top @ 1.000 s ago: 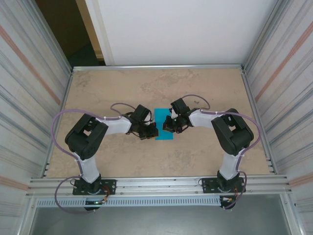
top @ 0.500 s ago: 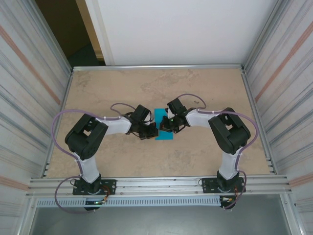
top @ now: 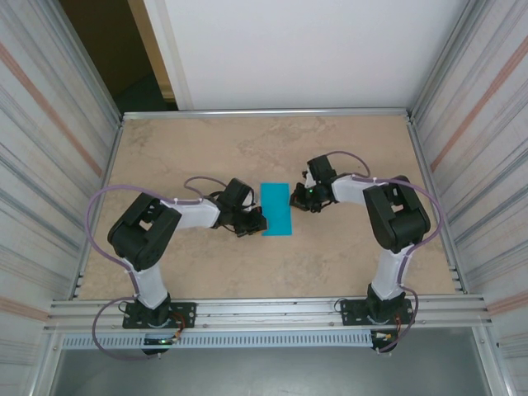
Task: Fold a paper plane with a square sheet of paper (pick it up from the middle)
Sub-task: Fold the triangle a second time at the center of the table.
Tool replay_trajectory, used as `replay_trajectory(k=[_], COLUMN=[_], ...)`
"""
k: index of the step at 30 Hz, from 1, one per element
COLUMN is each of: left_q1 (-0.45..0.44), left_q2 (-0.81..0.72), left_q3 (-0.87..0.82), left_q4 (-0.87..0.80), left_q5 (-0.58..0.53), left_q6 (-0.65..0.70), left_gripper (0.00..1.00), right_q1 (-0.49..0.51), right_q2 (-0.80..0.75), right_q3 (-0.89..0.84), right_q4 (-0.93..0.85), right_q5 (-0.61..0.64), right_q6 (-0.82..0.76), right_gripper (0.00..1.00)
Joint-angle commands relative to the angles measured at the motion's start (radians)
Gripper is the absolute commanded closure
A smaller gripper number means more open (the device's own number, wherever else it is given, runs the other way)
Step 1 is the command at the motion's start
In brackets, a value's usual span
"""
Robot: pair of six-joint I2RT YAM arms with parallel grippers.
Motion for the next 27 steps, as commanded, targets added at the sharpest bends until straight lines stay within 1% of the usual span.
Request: replay_trajectory(k=[1, 5, 8, 12, 16, 21, 25, 27], left_q1=[0.006, 0.007, 0.007, 0.007, 0.006, 0.007, 0.007, 0.007], left_q2=[0.025, 0.026, 0.031, 0.034, 0.035, 0.040, 0.046, 0.045], left_q3=[-0.050, -0.029, -0.022, -0.022, -0.020, -0.016, -0.018, -0.022], left_q4=[-0.154, -0.154, -0.156, -0.155, -0.149, -0.152, -0.153, -0.159], left_q5=[-0.066, -0.064, -0.062, -0.061, -0.057, -0.057, -0.056, -0.060], left_q6=[-0.014, -0.007, -0.004, -0.001, 0.002, 0.002, -0.004, -0.007], left_gripper=[1.00, 1.00, 1.00, 1.00, 1.00, 1.00, 1.00, 1.00], right_q1=[-0.045, -0.018, 0.059, 0.157, 0.224, 0.247, 0.239, 0.216], right_q2=[0.008, -0.097, -0.153, -0.140, -0.090, -0.028, 0.013, 0.026], right_q3=[0.023, 0.022, 0.001, -0.044, -0.052, -0.024, 0.001, -0.007], right_q4=[-0.031, -0.043, -0.056, -0.030, 0.009, 0.030, -0.004, -0.009], right_q5=[0.041, 0.052, 0.082, 0.087, 0.062, 0.029, 0.044, 0.064], right_q6=[-0.048, -0.044, -0.039, 0.016, 0.061, 0.075, 0.060, 0.053], right_gripper=[1.00, 1.00, 1.00, 1.00, 1.00, 1.00, 1.00, 1.00])
